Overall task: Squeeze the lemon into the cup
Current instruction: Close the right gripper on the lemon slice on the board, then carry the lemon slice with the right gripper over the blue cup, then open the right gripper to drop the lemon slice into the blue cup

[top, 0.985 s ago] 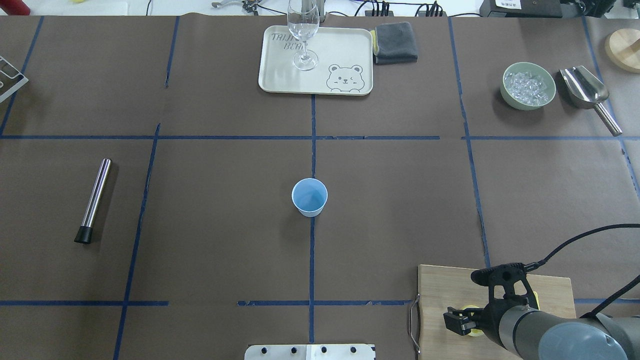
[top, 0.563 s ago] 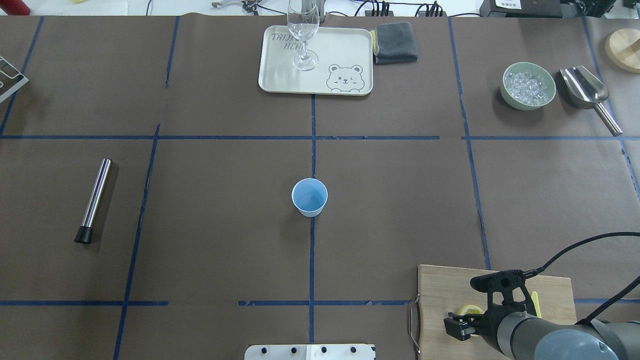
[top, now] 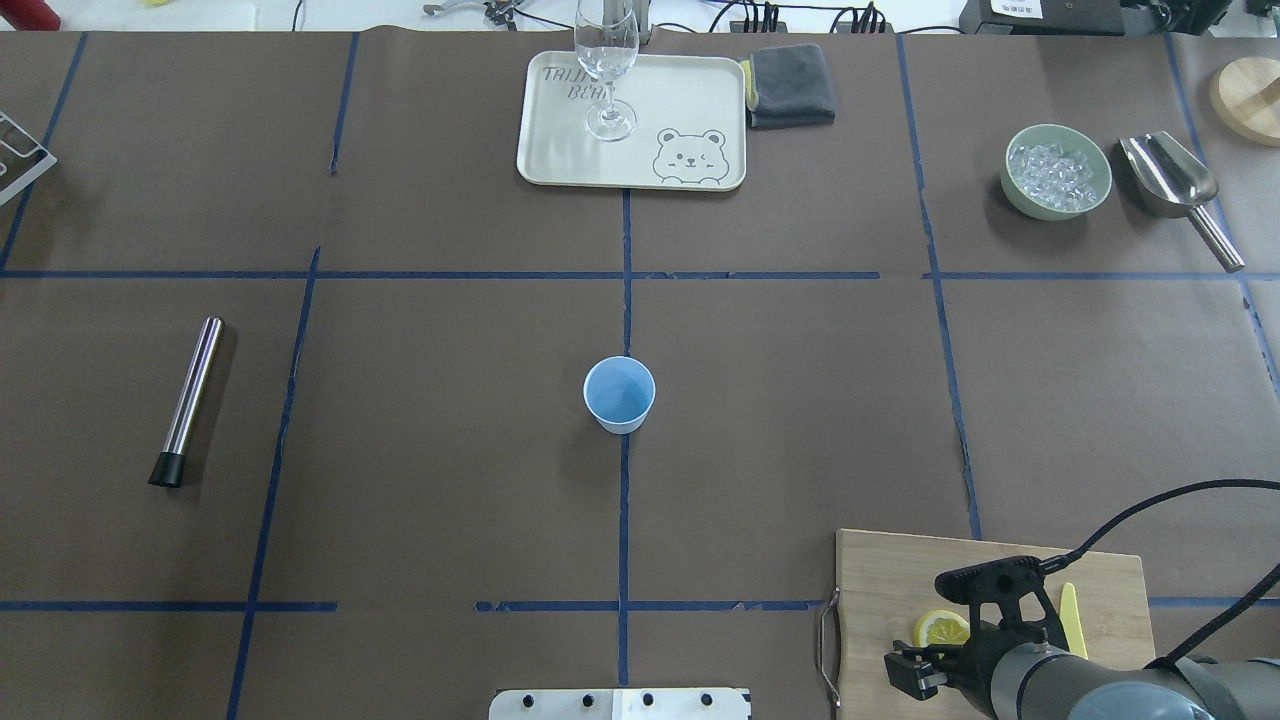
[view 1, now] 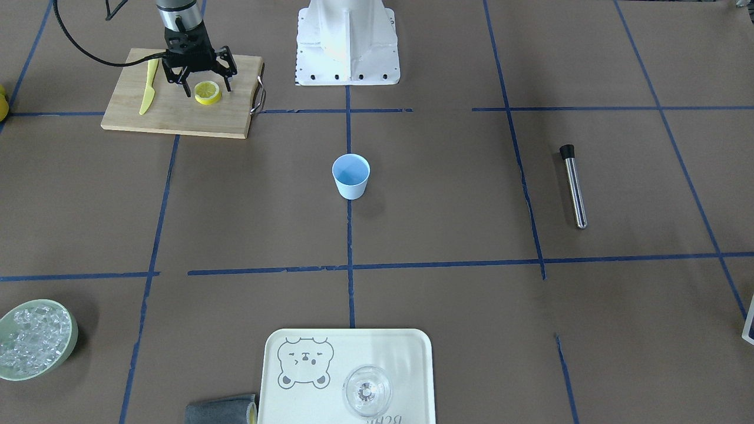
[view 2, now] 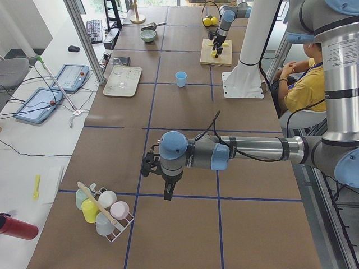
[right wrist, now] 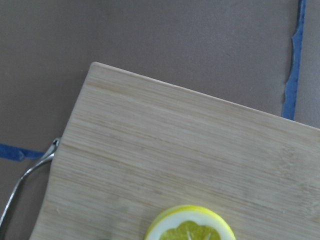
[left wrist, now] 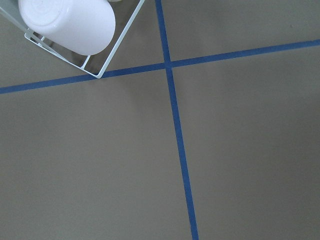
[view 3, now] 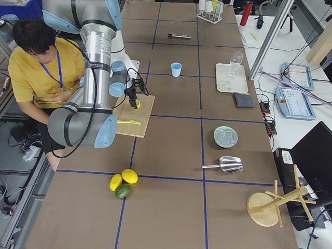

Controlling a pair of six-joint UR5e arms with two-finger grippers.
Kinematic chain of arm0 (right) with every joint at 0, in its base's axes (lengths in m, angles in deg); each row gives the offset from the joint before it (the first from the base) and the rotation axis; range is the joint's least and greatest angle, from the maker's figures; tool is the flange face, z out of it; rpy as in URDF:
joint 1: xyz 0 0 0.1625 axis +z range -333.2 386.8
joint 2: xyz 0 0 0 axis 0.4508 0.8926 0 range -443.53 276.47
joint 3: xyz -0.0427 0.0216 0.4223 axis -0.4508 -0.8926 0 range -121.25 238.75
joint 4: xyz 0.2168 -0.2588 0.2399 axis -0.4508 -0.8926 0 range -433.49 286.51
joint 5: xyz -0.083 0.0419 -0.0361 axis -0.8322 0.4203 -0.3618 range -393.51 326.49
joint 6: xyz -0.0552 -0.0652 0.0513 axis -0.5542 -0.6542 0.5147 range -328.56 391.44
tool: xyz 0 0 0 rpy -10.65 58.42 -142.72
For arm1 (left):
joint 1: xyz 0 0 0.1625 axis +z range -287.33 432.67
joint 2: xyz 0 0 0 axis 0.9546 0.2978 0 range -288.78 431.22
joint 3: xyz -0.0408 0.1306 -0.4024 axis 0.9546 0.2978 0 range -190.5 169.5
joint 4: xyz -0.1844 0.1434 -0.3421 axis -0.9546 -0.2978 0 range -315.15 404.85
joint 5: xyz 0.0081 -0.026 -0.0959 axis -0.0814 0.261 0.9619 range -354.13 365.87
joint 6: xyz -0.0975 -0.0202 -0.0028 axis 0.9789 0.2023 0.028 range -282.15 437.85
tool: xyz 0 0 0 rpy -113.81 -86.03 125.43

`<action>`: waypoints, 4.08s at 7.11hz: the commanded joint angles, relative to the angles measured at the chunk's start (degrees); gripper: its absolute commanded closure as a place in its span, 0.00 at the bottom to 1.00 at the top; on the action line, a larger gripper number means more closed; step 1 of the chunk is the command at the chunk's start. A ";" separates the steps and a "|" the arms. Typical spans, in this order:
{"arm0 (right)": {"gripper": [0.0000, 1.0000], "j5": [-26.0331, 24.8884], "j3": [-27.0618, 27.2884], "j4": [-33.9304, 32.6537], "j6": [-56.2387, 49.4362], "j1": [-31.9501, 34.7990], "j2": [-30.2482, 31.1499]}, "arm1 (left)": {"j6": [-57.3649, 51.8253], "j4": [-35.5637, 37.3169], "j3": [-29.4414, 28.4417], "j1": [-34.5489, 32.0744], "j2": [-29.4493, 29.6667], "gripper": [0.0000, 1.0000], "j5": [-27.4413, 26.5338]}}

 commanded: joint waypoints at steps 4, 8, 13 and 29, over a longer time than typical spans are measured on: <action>0.41 0.06 0.02 0.00 0.00 0.13 0.09 | 0.00 0.03 0.04 0.00 -0.04 0.00 0.00; 0.84 0.07 2.12 0.00 0.00 0.48 0.17 | 0.09 0.12 0.12 0.00 -0.04 0.00 0.00; 0.79 0.59 8.36 -3.49 -0.09 2.94 -0.09 | 0.09 0.12 0.12 0.00 -0.04 0.00 0.00; 0.78 14.13 -22.03 -37.35 -2.11 22.80 -60.46 | 0.09 0.12 -0.40 0.00 -0.22 0.00 -0.09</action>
